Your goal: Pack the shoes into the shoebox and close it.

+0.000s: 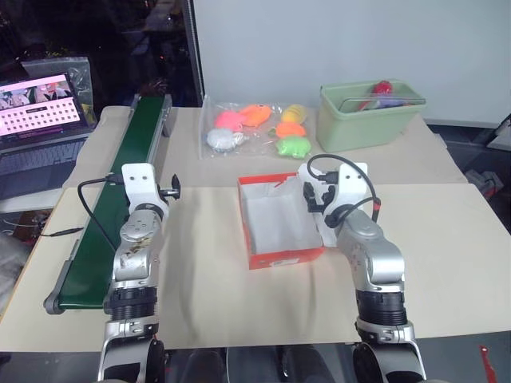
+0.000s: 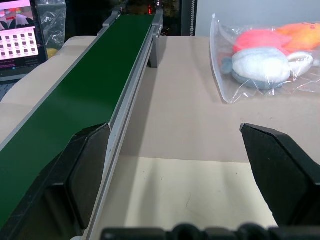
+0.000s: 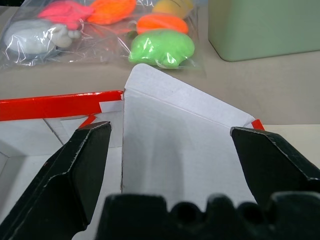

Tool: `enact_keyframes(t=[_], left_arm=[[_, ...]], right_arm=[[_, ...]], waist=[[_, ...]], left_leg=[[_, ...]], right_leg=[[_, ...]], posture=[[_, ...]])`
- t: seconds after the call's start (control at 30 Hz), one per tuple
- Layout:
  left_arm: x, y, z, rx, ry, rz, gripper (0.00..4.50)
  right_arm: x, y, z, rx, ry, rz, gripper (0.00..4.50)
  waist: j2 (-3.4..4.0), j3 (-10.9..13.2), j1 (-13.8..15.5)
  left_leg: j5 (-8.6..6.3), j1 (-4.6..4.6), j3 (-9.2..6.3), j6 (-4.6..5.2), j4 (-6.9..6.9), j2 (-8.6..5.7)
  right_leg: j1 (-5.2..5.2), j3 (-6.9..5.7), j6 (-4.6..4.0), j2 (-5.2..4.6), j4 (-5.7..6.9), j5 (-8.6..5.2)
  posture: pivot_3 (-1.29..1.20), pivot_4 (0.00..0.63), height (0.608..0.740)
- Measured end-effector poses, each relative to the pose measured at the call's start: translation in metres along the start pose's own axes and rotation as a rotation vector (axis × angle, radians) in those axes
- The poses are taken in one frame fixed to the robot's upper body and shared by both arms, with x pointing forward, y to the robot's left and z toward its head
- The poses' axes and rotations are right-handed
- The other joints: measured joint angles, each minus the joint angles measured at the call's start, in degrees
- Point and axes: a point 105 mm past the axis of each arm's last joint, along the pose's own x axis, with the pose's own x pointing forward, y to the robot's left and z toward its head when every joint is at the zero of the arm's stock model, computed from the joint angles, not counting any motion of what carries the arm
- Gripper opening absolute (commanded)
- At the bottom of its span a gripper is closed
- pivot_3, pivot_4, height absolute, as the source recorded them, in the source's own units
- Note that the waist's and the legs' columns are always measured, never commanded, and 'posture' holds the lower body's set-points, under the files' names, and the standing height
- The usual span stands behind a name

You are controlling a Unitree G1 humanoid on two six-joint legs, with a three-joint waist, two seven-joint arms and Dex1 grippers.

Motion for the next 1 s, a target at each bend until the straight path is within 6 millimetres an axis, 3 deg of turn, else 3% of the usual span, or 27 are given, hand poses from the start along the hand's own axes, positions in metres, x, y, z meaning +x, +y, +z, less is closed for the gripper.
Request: enact_keyframes(t=[0.13,0.27,0.4,0.5,0.57,0.63,0.73,1.0], left_arm=[[-0.002,-0.008,0.004,0.036,-0.021,-0.063,4.46],[-0.016,-0.002,0.004,0.096,-0.040,-0.185,4.46],[-0.028,0.016,0.010,0.183,-0.037,-0.319,4.46],[-0.032,0.052,0.017,0.300,-0.031,-0.268,4.46],[-0.037,0.077,0.012,0.296,-0.008,-0.190,4.46],[-0.043,0.089,0.000,0.287,0.032,-0.153,4.46],[-0.048,0.089,-0.017,0.269,0.089,-0.145,4.46],[-0.055,0.082,-0.015,0.249,0.107,-0.148,4.46]], right_arm=[[-0.003,-0.006,-0.005,-0.028,0.015,0.016,4.50],[-0.005,0.004,-0.004,-0.143,0.026,0.184,4.50],[-0.024,0.048,0.022,-0.259,-0.040,0.569,4.50],[-0.060,0.086,0.053,-0.246,-0.112,0.956,4.50],[-0.084,0.106,0.056,-0.229,-0.107,1.201,4.50],[-0.097,0.115,0.047,-0.228,-0.065,1.330,4.50],[-0.094,0.120,0.031,-0.212,0.004,1.374,4.50],[-0.085,0.128,0.020,-0.216,0.020,1.352,4.50]], waist=[[0.00,0.00,0.13],[0.00,0.00,-0.39],[0.03,0.03,-1.06],[0.04,0.05,-1.41],[0.04,0.05,-1.34],[0.04,0.05,-1.23],[0.01,0.07,-0.06],[0.00,0.07,0.24]], left_leg=[[0.00,-0.01,0.00,0.00,0.00,0.00],[0.00,0.02,0.05,0.00,0.00,0.03],[0.00,0.12,0.03,0.00,0.00,0.11],[-0.01,0.24,0.02,0.01,0.00,0.13],[-0.03,0.29,0.02,0.04,-0.01,0.14],[-0.03,0.29,0.04,0.05,-0.01,0.12],[-0.02,0.23,0.04,0.04,0.03,0.07],[-0.02,0.19,0.05,0.02,0.03,0.10]], right_leg=[[0.01,-0.01,0.00,0.00,-0.01,0.00],[-0.01,0.03,0.00,0.03,-0.04,0.00],[-0.02,0.02,-0.05,0.13,-0.10,-0.04],[0.09,0.02,-0.05,0.13,-0.15,-0.05],[0.19,-0.02,-0.05,0.10,-0.25,-0.05],[0.18,-0.02,-0.04,0.04,-0.26,-0.06],[0.13,-0.04,-0.05,0.00,-0.19,-0.05],[0.03,-0.05,-0.05,0.02,-0.11,-0.05]], posture=[[0.00,0.150,0.729],[0.00,0.150,0.729],[0.00,0.150,0.729],[0.00,0.150,0.729],[0.00,0.150,0.729],[0.00,0.150,0.729],[0.00,0.150,0.729],[0.00,0.150,0.729]])
